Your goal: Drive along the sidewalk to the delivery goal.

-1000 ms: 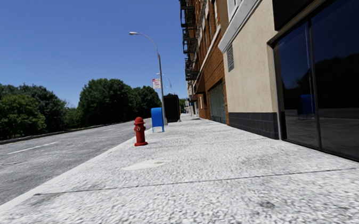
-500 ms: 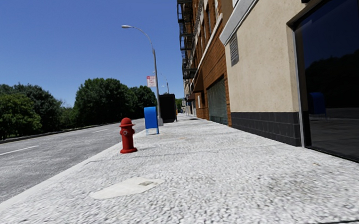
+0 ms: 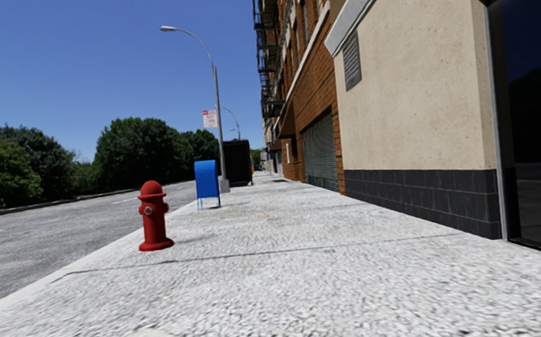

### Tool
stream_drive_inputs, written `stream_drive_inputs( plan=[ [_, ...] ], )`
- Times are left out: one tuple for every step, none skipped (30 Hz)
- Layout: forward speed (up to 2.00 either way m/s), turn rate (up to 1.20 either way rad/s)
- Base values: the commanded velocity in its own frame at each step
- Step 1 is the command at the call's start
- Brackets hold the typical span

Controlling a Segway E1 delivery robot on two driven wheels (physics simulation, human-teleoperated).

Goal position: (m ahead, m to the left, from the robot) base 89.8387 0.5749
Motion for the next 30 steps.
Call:
stream_drive_inputs(
  plan=[
    [2.0,-0.48],
    [2.0,-0.48],
    [2.0,-0.48],
    [2.0,-0.48],
    [2.0,-0.48],
    [2.0,-0.48],
    [2.0,-0.48],
    [2.0,-0.39],
    [2.0,-0.19],
    [2.0,0.0],
    [2.0,0.0],
    [2.0,0.0],
    [2.0,0.0],
    [2.0,0.0],
    [2.0,0.0],
    [2.0,0.0],
    [2.0,0.0],
    [2.0,0.0],
    [2.0,0.0],
    [2.0,0.04],
    [2.0,0.08],
    [2.0,0.13],
    [2.0,0.18],
    [2.0,0.21],
    [2.0,0.3],
    [2.0,0.37],
    [2.0,0.39],
    [2.0,0.41],
    [2.0,0.41],
    [2.0,0.41]
  ],
)
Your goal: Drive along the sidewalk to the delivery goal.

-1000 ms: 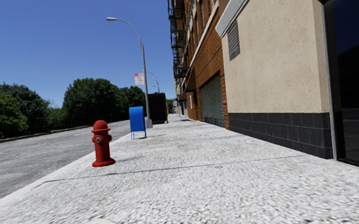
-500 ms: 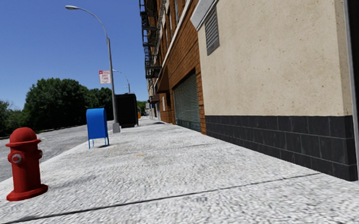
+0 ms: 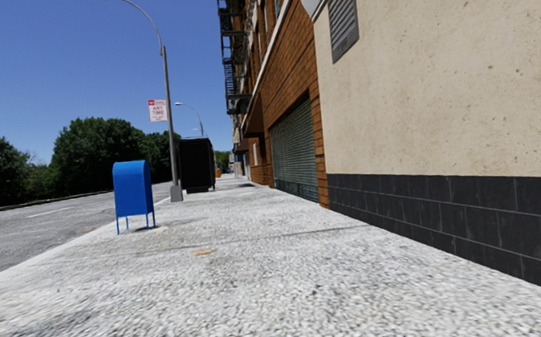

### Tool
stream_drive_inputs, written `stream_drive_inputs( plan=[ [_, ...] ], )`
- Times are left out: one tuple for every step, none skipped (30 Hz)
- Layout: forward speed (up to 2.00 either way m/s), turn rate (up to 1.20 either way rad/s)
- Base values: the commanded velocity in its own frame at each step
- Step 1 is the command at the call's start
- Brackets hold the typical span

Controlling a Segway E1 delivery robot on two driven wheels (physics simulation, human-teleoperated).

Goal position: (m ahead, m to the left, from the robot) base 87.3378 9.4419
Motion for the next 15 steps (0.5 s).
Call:
stream_drive_inputs(
  plan=[
    [2.0,0.41],
    [2.0,0.41],
    [2.0,0.41],
    [2.0,0.41],
    [2.0,0.41],
    [2.0,0.41],
    [2.0,0.41],
    [2.0,0.41],
    [2.0,0.0],
    [2.0,0.0],
    [2.0,0.0],
    [2.0,0.0],
    [2.0,0.0],
    [2.0,0.0],
    [2.0,0.0]
  ],
)
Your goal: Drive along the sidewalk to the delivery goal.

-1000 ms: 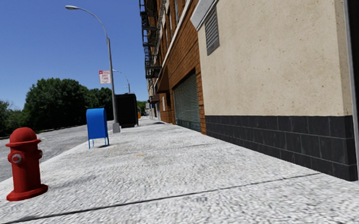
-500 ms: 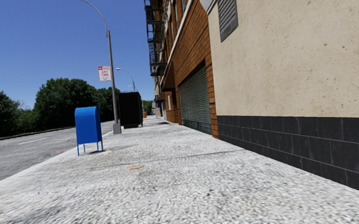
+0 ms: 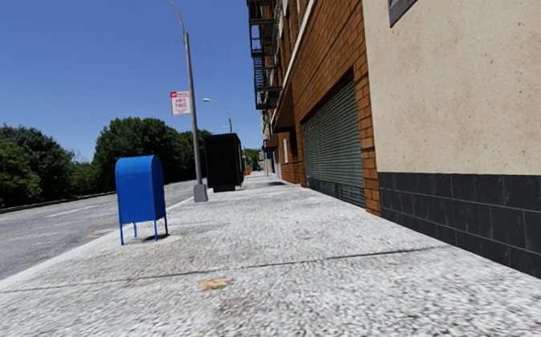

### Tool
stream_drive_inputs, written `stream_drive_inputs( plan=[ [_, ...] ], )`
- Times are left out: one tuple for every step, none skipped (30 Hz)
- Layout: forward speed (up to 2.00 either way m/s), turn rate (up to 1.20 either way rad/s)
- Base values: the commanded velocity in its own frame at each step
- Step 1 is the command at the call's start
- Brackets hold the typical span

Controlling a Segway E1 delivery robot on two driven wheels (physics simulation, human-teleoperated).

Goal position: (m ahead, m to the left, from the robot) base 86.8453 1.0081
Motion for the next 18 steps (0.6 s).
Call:
stream_drive_inputs(
  plan=[
    [2.0,0.0],
    [2.0,0.0],
    [2.0,0.0],
    [2.0,0.0],
    [2.0,0.0],
    [2.0,0.0],
    [2.0,0.0],
    [2.0,0.0],
    [2.0,0.0],
    [2.0,0.0],
    [2.0,0.0],
    [2.0,0.0],
    [2.0,0.0],
    [2.0,0.0],
    [2.0,0.0],
    [2.0,0.0],
    [2.0,0.0],
    [2.0,0.0]
  ],
)
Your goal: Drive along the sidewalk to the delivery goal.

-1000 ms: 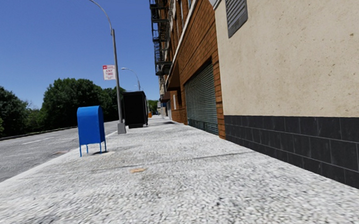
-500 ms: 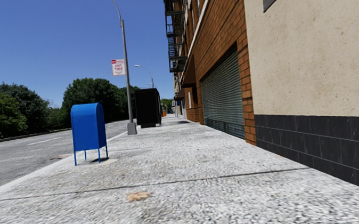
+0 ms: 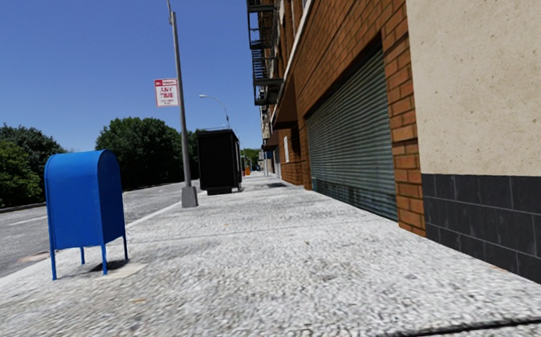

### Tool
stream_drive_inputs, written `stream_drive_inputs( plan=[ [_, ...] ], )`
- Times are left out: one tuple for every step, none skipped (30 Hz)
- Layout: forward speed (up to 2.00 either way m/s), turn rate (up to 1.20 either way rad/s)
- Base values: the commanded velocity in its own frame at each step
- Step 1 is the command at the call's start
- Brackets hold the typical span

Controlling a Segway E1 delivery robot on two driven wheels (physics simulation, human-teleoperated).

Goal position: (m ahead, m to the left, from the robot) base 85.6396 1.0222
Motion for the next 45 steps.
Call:
stream_drive_inputs(
  plan=[
    [2.0,0.0],
    [2.0,0.0],
    [2.0,0.0],
    [2.0,0.0],
    [2.0,0.0],
    [2.0,0.0],
    [2.0,0.0],
    [2.0,0.0],
    [2.0,0.0],
    [2.0,0.0],
    [2.0,0.0],
    [2.0,0.0],
    [2.0,0.0],
    [2.0,0.0],
    [2.0,0.0],
    [2.0,0.0],
    [2.0,0.0],
    [2.0,0.0],
    [2.0,0.0],
    [2.0,0.0],
    [2.0,0.0],
    [2.0,0.0],
    [2.0,0.0],
    [2.0,0.0],
    [2.0,0.0],
    [2.0,0.0],
    [2.0,0.0],
    [2.0,0.0],
    [2.0,0.0],
    [2.0,0.0],
    [2.0,0.0],
    [2.0,0.0],
    [2.0,0.0],
    [2.0,0.0],
    [2.0,0.0],
    [2.0,0.0],
    [2.0,0.0],
    [2.0,0.0],
    [2.0,0.0],
    [2.0,0.0],
    [2.0,0.0],
    [2.0,0.0],
    [2.0,0.0],
    [2.0,0.0],
    [2.0,0.0]
  ],
)
